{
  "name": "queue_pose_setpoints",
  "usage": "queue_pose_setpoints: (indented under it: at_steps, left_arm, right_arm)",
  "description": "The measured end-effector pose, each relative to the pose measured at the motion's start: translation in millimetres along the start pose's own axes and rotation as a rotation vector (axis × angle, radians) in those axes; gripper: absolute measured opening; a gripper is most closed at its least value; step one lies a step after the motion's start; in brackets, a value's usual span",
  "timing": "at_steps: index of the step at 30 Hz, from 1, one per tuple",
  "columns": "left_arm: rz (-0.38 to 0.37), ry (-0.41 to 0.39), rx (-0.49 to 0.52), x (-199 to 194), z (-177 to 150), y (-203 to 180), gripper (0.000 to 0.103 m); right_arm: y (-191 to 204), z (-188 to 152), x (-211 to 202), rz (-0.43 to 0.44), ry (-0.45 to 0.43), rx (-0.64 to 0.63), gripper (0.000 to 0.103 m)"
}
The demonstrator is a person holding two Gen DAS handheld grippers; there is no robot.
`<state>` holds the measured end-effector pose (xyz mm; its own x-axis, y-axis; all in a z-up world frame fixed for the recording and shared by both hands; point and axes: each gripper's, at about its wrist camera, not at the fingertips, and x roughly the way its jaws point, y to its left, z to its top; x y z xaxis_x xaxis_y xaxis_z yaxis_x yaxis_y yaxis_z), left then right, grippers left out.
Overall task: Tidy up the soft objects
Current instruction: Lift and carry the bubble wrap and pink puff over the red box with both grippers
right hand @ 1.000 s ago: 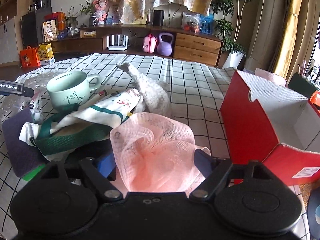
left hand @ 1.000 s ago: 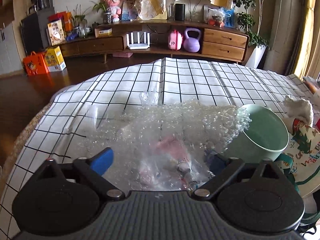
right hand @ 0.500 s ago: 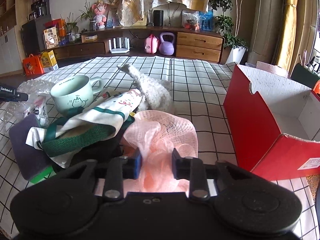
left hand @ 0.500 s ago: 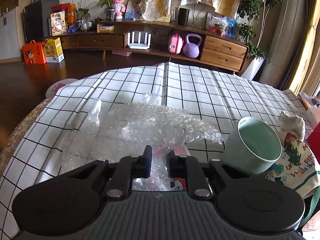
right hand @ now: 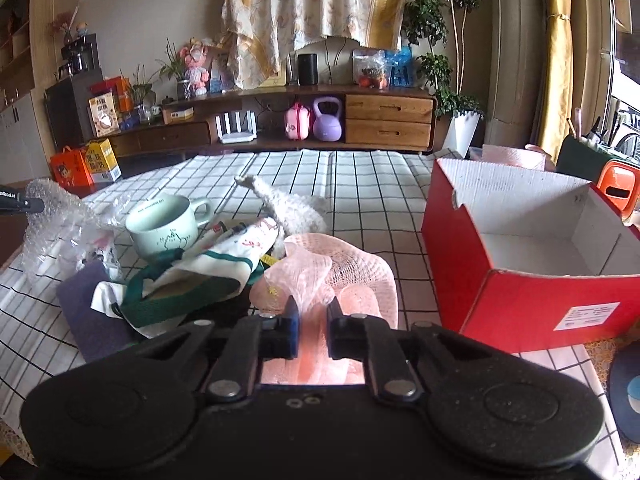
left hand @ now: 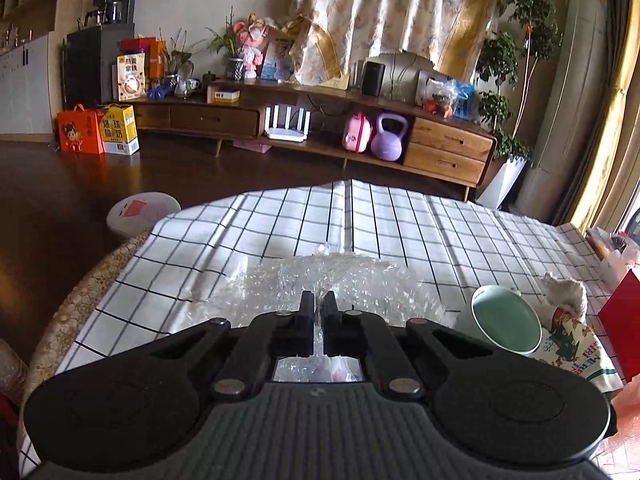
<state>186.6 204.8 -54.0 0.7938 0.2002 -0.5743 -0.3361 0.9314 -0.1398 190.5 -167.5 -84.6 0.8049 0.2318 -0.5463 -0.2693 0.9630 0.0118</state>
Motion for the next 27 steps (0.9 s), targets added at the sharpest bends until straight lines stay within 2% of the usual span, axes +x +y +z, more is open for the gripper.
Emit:
queue_pose_setpoints:
  at_steps: [7,11,20,27]
  left_arm:
    - [-0.018,-0.04,0.017,-35.1,15.1,0.5,0.003]
    - [-0.054,-0.052,0.048,-59.2,23.7,-10.1,0.003]
    - [-0.175,-0.063,0.143,-99.0,36.7,-57.3,0.003]
    - [-0.307,-0.064,0.212,-113.3,41.0,-113.4,0.003]
  right_arm:
    - [-9.6,5.8,-37.3,0.022,-0.043,0.035,0.011]
    - [-17.6,8.5,-58.1,0.036,-0.063,0.062,0.011]
    - [-36.7,14.6,-94.7,0.02,-0.112,0.071,0.011]
    - [-63.4,20.7,-110.6,-0.024,-0.144,0.09,0.011]
